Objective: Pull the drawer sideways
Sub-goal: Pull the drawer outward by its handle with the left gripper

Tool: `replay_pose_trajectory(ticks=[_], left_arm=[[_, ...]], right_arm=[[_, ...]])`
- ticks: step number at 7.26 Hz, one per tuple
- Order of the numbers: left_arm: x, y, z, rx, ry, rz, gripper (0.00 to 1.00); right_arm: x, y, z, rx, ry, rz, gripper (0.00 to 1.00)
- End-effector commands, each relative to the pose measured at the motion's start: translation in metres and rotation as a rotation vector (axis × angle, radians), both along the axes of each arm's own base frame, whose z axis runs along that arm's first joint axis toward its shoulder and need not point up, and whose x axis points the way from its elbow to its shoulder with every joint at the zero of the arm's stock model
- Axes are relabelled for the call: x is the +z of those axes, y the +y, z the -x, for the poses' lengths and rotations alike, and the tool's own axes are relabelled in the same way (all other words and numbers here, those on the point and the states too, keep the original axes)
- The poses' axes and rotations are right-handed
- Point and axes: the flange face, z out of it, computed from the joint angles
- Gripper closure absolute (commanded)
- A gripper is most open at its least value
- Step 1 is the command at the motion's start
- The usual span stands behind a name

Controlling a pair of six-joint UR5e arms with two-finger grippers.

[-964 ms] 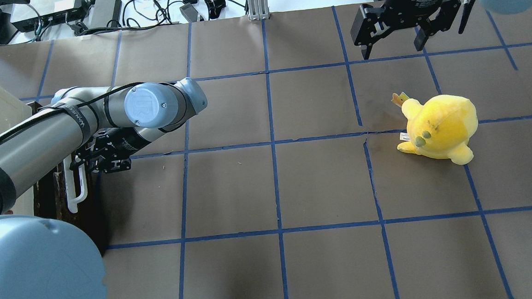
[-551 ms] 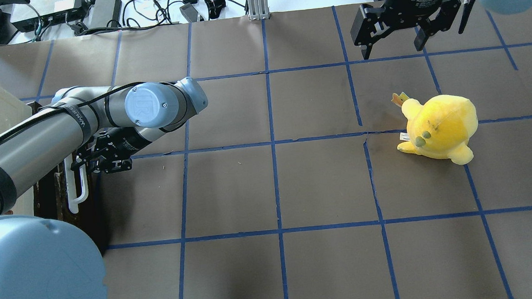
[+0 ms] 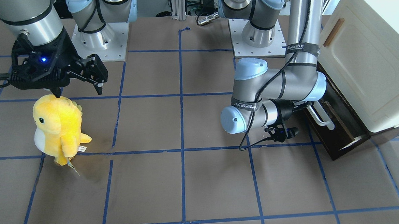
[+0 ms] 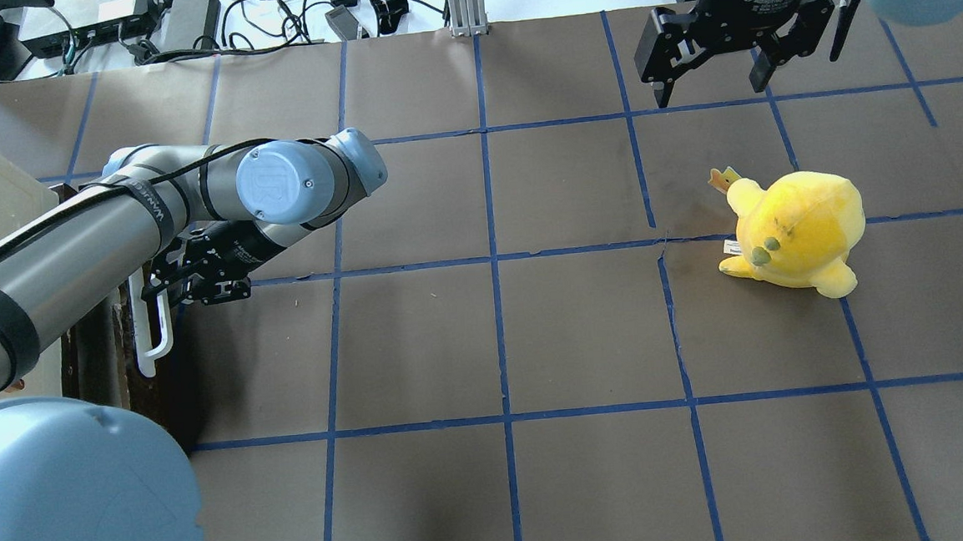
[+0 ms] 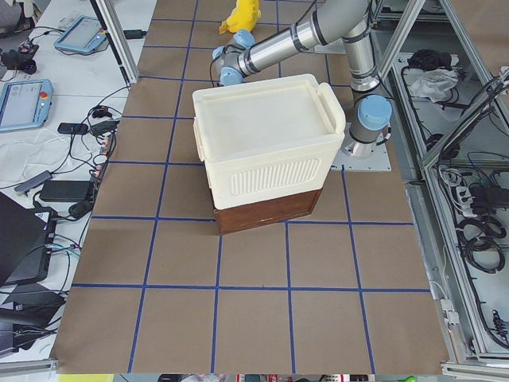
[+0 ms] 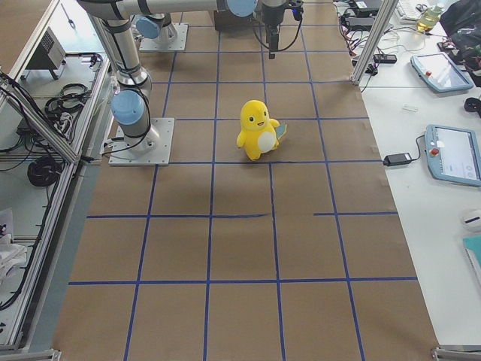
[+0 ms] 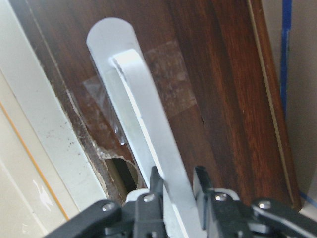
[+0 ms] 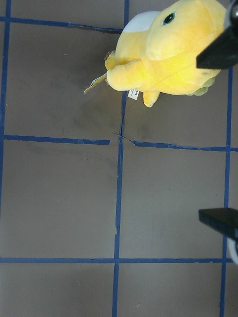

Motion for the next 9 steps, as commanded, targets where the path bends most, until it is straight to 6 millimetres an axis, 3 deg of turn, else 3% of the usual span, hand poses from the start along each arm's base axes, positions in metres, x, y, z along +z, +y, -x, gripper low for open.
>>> replay_pose_trajectory(ticks=[1,3,9], left_arm=[[0.000,0.000,0.005,0.000,0.007,0.002,0.85],[-0.008,0.000,0.015,-0.015,0.007,-0.009,0.85],[0.000,-0.006,0.031,-0.007,0.034,0.018,0.85]], right_arm=[[0.000,0.000,0.000,0.000,0.000,0.000,0.00],[0.000,0.000,0.000,0.000,0.000,0.000,0.00],[0.000,0.000,0.000,0.000,0.000,0.000,0.00]])
